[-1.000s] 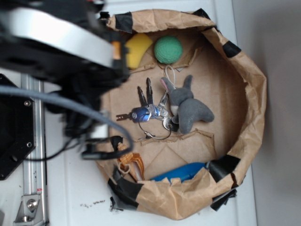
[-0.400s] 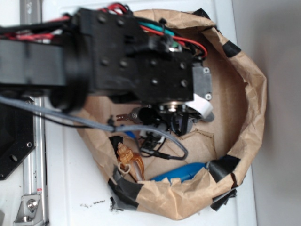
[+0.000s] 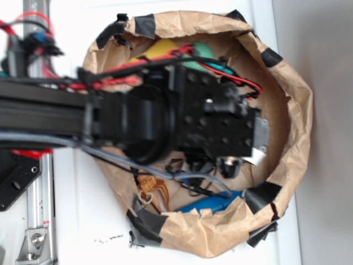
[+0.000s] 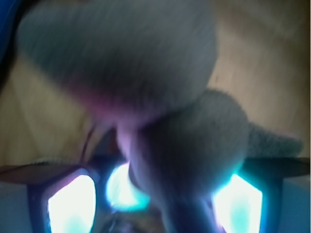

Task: Grab the gray animal.

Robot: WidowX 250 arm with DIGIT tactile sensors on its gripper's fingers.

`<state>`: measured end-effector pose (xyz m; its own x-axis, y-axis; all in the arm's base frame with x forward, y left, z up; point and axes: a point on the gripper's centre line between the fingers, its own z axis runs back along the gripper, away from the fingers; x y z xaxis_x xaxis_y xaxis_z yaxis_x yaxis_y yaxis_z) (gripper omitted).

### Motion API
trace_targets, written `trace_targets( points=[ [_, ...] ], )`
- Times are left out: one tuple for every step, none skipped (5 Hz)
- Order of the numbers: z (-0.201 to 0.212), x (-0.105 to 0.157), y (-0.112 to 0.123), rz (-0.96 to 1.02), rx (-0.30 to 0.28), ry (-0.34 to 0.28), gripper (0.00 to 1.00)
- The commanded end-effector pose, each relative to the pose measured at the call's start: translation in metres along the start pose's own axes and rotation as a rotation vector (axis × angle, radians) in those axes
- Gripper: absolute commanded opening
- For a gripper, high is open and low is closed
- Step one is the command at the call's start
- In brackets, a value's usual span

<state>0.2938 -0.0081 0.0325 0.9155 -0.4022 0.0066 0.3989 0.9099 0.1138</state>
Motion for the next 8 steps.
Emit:
trace_targets(
  points=[
    [0.047,0.017,0.029,0.078,-0.020,-0.113,1.00],
    [0.065,0.014,0.031,0.072,-0.051,-0.151,1.00],
    [0.074,0.012,0.035,0.063,-0.063,-0.180,1.00],
    [0.065,0.015,0.033,-0.034,-0.156,-0.210,1.00],
    [0.045,0.020,0.014,-0.272,-0.145,-0.211,1.00],
    [0.032,0.032,0.005,-0.373,-0.087,-0.184,1.00],
    [0.011,0.041,0.007,-0.356,-0.132,-0.129,0.95],
    [-0.012,0.033,0.002,-0.334,-0.111,-0.045,0.00]
  ],
)
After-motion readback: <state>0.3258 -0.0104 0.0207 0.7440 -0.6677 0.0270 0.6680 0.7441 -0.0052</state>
